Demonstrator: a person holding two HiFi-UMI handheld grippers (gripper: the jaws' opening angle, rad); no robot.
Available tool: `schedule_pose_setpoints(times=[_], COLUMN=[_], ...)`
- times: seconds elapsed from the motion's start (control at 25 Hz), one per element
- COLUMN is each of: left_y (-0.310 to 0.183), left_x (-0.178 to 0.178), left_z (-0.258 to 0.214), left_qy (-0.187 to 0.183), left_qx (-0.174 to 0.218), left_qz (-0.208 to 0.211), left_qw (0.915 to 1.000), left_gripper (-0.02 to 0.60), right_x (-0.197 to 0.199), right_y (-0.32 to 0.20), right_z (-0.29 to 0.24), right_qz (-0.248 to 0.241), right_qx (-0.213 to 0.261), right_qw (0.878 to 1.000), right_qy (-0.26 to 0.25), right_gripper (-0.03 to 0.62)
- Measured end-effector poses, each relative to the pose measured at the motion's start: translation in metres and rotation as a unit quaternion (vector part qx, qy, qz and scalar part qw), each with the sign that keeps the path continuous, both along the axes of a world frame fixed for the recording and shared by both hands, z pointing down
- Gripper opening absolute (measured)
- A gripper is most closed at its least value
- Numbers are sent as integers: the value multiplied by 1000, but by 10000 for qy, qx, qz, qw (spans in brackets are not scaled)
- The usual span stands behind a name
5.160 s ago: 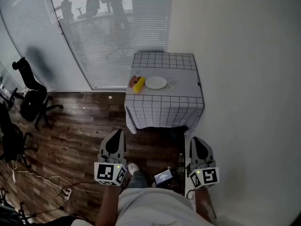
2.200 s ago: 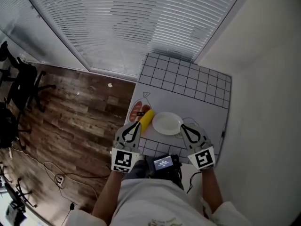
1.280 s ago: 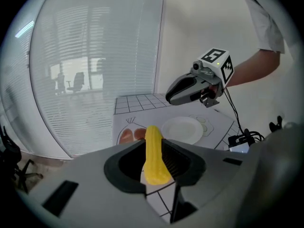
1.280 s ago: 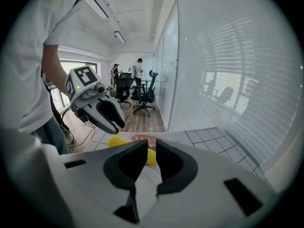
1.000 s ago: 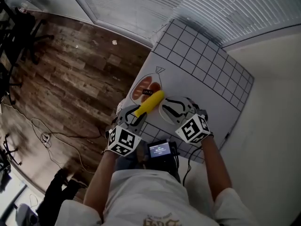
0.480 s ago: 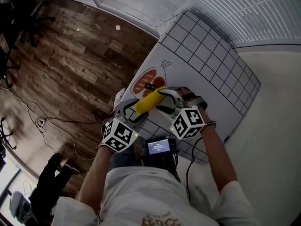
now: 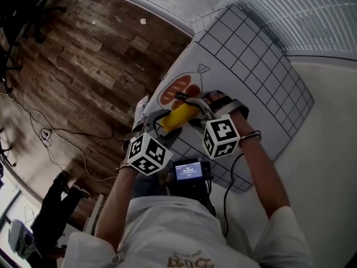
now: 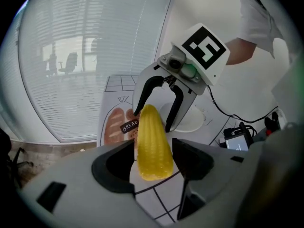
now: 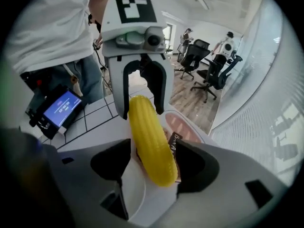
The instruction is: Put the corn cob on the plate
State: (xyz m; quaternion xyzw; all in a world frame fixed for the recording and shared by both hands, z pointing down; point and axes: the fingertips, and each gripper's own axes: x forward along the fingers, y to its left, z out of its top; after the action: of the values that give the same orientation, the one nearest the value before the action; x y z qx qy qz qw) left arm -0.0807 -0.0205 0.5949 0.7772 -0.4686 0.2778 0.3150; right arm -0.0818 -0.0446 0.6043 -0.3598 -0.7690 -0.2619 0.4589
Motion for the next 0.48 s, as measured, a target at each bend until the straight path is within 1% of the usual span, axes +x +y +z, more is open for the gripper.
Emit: schedule_pose_setpoints(times=[0.08, 0.2, 0.28, 0.4, 0.48], left_y=[1, 3, 3, 4, 5], left_x=[1, 3, 3, 2, 2], left_z=[2, 9, 12, 12, 13], left_qy=[3, -245, -345, -352, -366], left_qx=[-39, -107, -106, -120, -162], left_qz=[-46, 139, 180, 108, 153], left_qw=[10000, 9995, 9992, 9992, 9991], left_gripper=[245, 245, 245, 245, 247], right_x=[-2, -5, -5, -6, -5], right_y=[4, 8, 10, 12, 13], right_z=[6, 15, 18, 17, 16], right_qz=[-77, -194, -318, -451, -498], right_qx=[78, 182, 224, 276, 327], right_qw=[9999, 9994, 9988, 9984, 9982], right_qy=[108, 233, 288, 182, 109], right_gripper=[296, 296, 293, 282, 276])
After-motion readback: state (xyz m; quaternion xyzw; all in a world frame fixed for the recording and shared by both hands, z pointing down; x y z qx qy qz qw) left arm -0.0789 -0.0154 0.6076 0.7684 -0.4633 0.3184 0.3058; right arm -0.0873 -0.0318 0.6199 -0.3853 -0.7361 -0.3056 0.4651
